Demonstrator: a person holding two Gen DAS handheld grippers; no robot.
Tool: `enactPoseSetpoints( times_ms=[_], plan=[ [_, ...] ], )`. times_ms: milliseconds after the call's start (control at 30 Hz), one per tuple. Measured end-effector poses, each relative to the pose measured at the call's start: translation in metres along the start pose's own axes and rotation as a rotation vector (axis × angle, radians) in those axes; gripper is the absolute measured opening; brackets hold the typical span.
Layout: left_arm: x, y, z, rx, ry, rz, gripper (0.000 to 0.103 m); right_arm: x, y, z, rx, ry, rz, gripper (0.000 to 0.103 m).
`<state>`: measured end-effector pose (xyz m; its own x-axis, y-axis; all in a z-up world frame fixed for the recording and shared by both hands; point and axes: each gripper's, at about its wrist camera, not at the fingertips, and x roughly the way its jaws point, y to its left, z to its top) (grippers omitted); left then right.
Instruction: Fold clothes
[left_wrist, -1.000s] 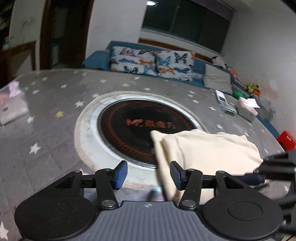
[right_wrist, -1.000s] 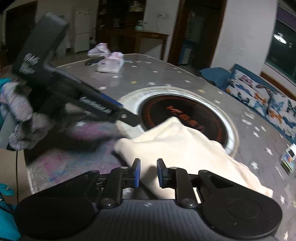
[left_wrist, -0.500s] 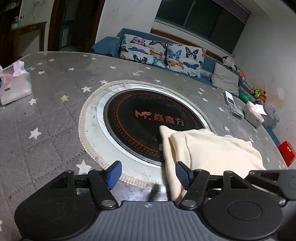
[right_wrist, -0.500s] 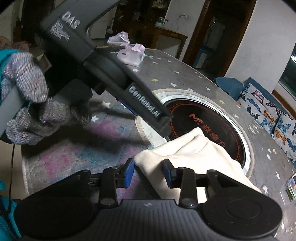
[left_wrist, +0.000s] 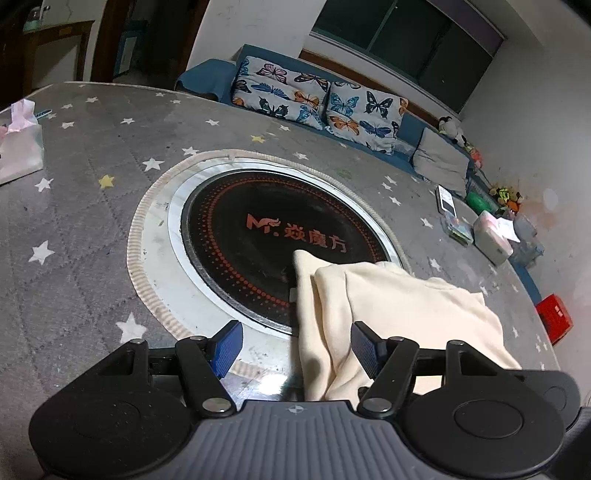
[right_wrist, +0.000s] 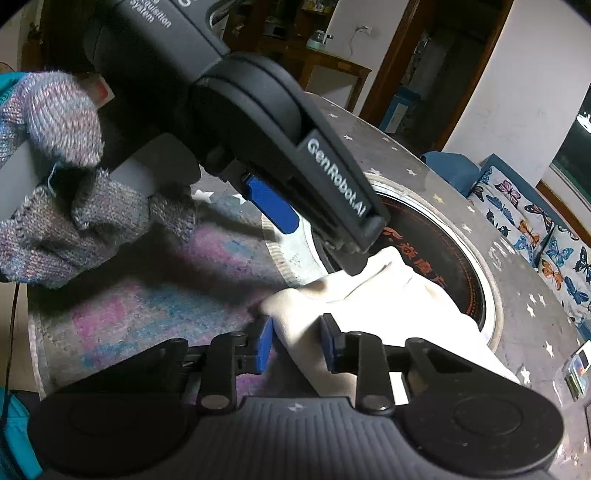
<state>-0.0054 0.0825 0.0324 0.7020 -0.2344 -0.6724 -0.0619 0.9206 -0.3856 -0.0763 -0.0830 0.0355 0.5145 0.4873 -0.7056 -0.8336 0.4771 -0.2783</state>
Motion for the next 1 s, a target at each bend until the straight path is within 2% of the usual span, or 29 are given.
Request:
enactPoseSetpoints(
  times_ms=[133,233,433,567,800,967,1000],
  plan=[
    [0.001,0.005,0.002,-0.044,0.001,-0.008,0.069,-0.002,-0.007,-0.003,0.050,-0.013,0.007,0.013],
    [0.003,0.010,0.004,-0.094,0.011,-0.029,0.069,-0.007,-0.018,-0.003,0.134,-0.029,0.042,0.008],
    [0.012,0.015,0.007,-0.221,0.045,-0.096,0.069,-0.018,-0.037,-0.001,0.247,-0.070,0.081,0.007],
    [0.022,0.015,0.009,-0.276,0.064,-0.115,0.069,-0.029,-0.048,-0.002,0.296,-0.100,0.097,0.007],
    [0.036,0.008,0.008,-0.334,0.090,-0.162,0.069,-0.037,-0.057,-0.002,0.327,-0.134,0.108,0.006],
    [0.046,0.004,0.007,-0.372,0.106,-0.194,0.066,-0.041,-0.063,-0.005,0.341,-0.153,0.123,0.006],
    [0.047,0.004,0.007,-0.377,0.108,-0.199,0.063,-0.042,-0.063,-0.005,0.343,-0.156,0.127,0.006]
  ],
)
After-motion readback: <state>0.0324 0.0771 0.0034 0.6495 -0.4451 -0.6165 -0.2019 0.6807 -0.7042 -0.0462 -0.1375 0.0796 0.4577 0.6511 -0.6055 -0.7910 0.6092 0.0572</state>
